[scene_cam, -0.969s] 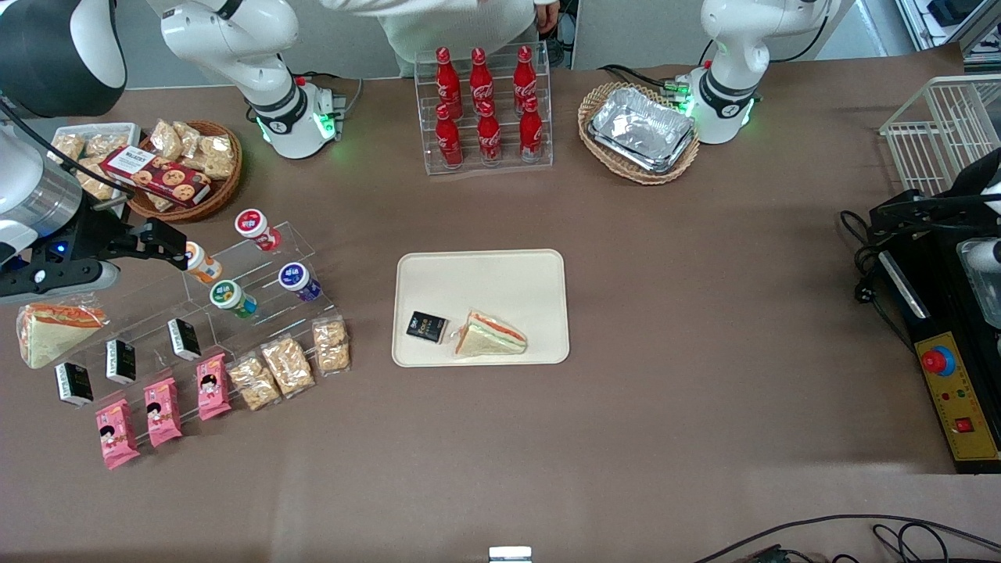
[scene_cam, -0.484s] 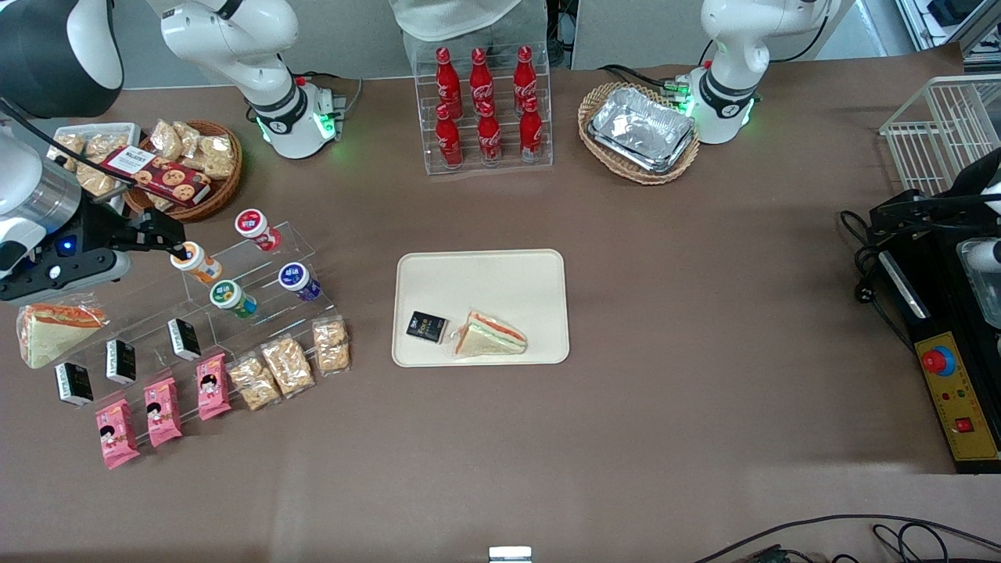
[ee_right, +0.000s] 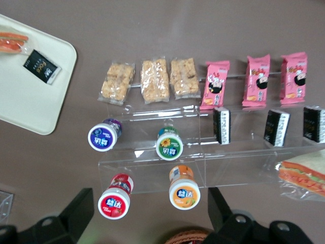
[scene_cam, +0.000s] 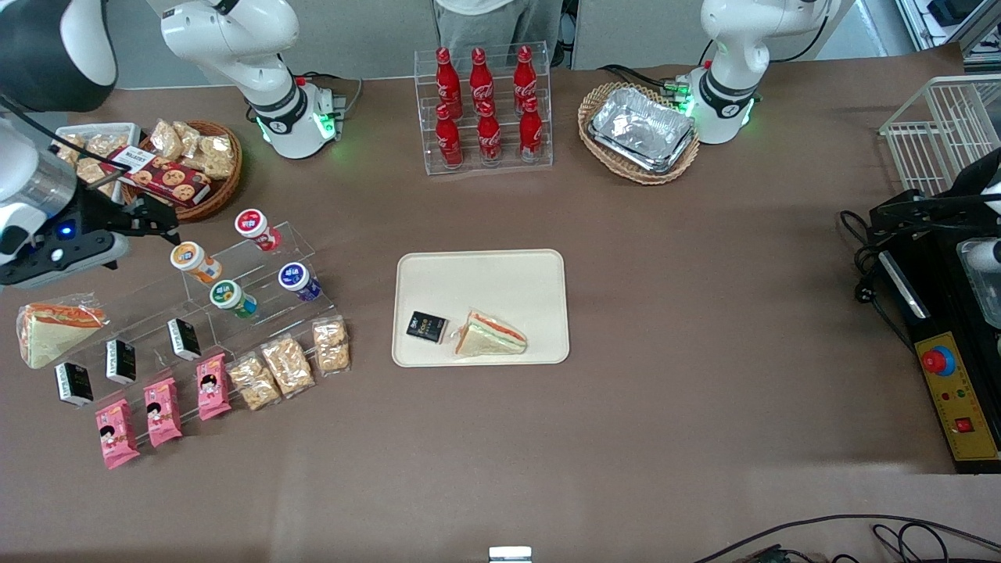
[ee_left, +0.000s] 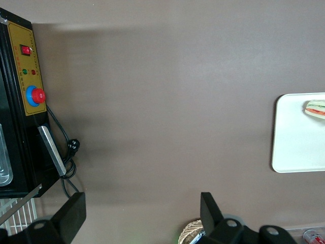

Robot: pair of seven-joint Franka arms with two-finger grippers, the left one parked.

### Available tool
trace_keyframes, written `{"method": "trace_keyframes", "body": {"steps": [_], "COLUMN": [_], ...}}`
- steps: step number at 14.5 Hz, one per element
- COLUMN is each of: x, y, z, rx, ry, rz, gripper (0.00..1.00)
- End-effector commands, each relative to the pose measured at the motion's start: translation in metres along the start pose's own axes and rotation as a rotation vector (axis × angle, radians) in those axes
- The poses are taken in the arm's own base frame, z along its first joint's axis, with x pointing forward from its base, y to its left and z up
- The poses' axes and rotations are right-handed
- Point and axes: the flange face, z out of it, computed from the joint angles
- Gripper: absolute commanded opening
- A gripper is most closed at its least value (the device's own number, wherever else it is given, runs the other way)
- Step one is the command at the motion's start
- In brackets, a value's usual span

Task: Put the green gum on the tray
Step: 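Move the right gripper over the snack rack toward the gum bottles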

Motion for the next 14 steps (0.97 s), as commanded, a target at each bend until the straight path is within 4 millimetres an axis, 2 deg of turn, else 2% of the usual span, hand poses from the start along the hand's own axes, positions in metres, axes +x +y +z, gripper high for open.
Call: {"method": "trace_keyframes", "body": {"steps": [1,3,6,11,14], "x": [-0.042,-0.048,-0.052,-0.038,-0.033], "y": [-0.002,0.006,0.003,0.008,0.025], "z": [0.056,0.090,0.136,0.179,0.200], "rx": [-0.011,-0.013,-0.025,-0.044,-0.056], "ry": [0.067,0.093,0.123,0.118,0.126], "rz": [0.002,0.020,0.017,-0.038,-0.074], "gripper": [1.00,1.00,1.00,1.00,1.00]}}
